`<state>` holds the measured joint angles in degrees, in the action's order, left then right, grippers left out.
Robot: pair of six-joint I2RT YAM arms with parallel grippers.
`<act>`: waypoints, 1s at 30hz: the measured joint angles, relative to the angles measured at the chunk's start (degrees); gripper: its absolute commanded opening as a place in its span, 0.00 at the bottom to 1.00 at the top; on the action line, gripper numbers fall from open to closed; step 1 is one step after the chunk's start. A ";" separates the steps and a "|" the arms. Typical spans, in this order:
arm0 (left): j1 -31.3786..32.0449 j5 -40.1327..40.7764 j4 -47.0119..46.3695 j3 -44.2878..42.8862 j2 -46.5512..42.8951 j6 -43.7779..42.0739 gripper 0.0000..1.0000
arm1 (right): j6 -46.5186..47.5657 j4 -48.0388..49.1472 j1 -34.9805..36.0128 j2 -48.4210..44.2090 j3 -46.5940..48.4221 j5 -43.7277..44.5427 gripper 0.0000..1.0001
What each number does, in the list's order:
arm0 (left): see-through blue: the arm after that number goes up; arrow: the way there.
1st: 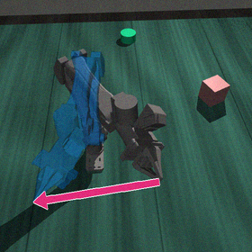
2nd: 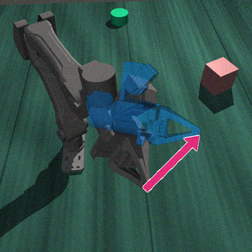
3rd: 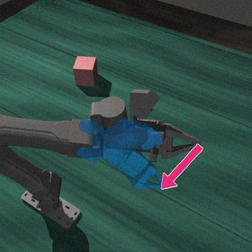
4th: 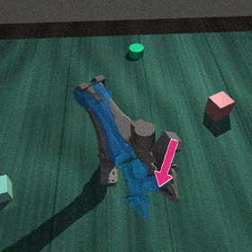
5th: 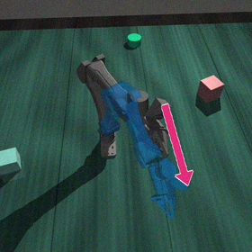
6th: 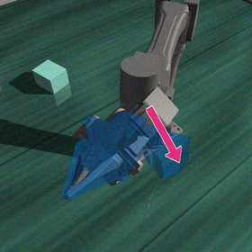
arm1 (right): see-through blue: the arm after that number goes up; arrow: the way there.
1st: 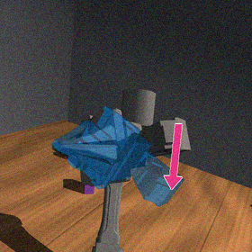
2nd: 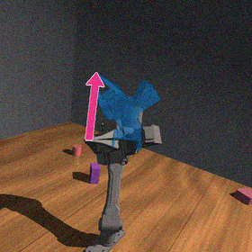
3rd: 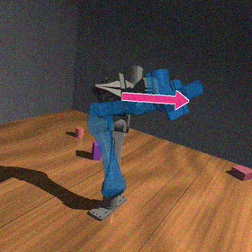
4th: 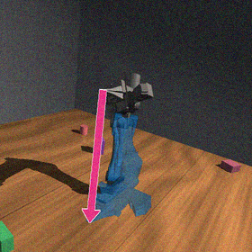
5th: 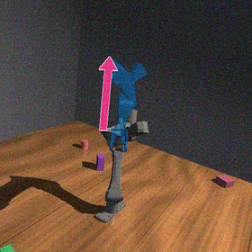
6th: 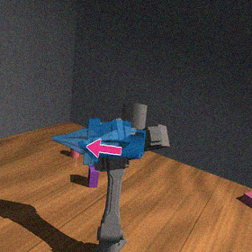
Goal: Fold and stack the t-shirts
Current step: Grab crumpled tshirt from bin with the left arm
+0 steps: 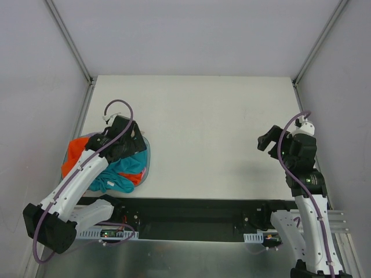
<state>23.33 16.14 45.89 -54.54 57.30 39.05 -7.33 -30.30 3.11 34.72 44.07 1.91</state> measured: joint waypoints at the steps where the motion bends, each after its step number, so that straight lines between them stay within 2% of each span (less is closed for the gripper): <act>1: 0.00 0.15 0.55 0.22 0.98 0.39 0.99 | -0.02 0.00 0.00 -0.17 0.00 0.22 0.97; 3: 0.00 0.96 1.11 0.68 2.91 0.92 0.89 | -0.02 0.02 0.00 -0.39 0.00 0.28 0.97; 5: 0.00 1.62 1.70 1.01 4.00 1.40 0.74 | -0.02 -0.02 0.00 -0.24 0.00 0.26 0.97; 6: 0.00 2.12 2.10 1.07 4.35 1.75 0.58 | -0.02 0.00 0.00 -0.11 0.00 0.26 0.97; 8: 0.00 2.62 2.86 1.09 4.79 2.34 0.46 | -0.02 0.00 0.00 0.24 0.00 0.26 0.97; 9: 0.00 2.86 3.04 1.09 4.98 2.38 0.30 | -0.02 -0.02 0.00 0.39 0.00 0.28 0.97; 10: 0.00 3.02 3.17 1.11 5.22 2.36 0.23 | -0.04 -0.02 0.00 0.52 0.00 0.31 0.97; 11: 0.00 3.08 3.26 1.11 5.62 2.36 0.09 | -0.02 -0.04 0.00 0.66 0.00 0.33 0.97; 12: 0.00 3.13 3.32 1.11 6.16 2.25 0.00 | -0.02 -0.04 0.00 0.76 0.00 0.37 0.97; 17: 0.00 2.95 3.50 1.09 7.91 1.60 0.00 | 0.00 -0.20 0.00 0.87 0.00 0.79 0.97; 22: 0.00 2.99 4.15 -1.55 4.74 0.09 0.00 | -0.07 -0.42 0.00 0.87 0.00 1.62 0.97; 30: 0.00 5.40 -0.87 -20.02 -6.56 -5.11 0.00 | -0.42 -0.46 0.00 0.85 0.00 2.84 0.97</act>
<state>23.33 21.54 45.01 -74.56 50.74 33.93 -7.75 -30.76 3.11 35.57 44.07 4.75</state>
